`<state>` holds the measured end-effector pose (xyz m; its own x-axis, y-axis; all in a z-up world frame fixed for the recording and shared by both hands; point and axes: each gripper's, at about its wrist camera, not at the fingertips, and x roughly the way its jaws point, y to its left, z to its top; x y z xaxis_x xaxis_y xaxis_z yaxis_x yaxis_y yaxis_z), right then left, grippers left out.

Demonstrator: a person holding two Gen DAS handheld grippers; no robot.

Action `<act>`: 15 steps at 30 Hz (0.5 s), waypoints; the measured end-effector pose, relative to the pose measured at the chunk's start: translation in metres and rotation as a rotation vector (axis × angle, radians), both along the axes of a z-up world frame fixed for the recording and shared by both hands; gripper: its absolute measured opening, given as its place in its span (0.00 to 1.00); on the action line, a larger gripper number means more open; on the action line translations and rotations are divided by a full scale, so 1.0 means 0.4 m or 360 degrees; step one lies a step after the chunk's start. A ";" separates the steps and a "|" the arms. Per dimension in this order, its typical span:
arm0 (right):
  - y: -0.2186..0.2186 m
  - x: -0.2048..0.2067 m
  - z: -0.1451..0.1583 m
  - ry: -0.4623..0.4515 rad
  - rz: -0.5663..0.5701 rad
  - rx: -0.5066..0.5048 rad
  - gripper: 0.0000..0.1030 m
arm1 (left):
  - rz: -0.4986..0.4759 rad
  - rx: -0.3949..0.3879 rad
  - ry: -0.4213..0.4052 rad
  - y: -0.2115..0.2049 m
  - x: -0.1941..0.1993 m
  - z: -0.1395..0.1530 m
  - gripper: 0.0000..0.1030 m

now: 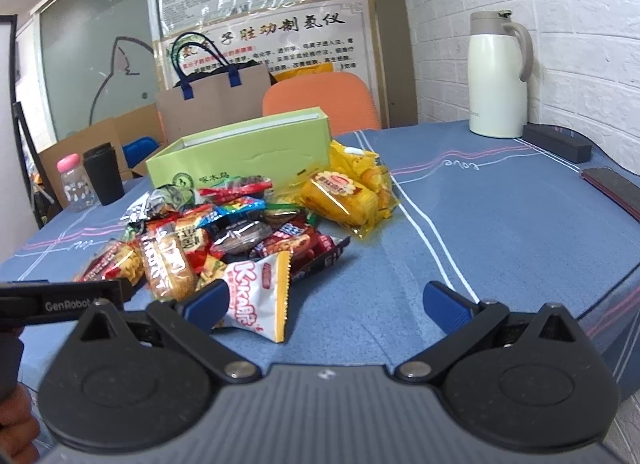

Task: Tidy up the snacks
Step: 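Move the left gripper toward the wrapped biscuit bar in the snack pile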

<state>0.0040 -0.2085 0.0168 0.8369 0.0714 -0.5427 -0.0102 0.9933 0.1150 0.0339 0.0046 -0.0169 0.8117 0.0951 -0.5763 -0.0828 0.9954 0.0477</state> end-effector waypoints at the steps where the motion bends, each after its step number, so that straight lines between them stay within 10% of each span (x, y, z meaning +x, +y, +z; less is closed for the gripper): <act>1: -0.001 0.002 0.003 0.0002 0.0024 -0.0001 1.00 | -0.0016 -0.0020 -0.0002 0.009 0.000 0.009 0.88; 15: 0.038 0.066 -0.021 0.0188 0.0422 0.0080 1.00 | -0.0264 -0.0290 0.0190 0.100 0.022 0.036 0.79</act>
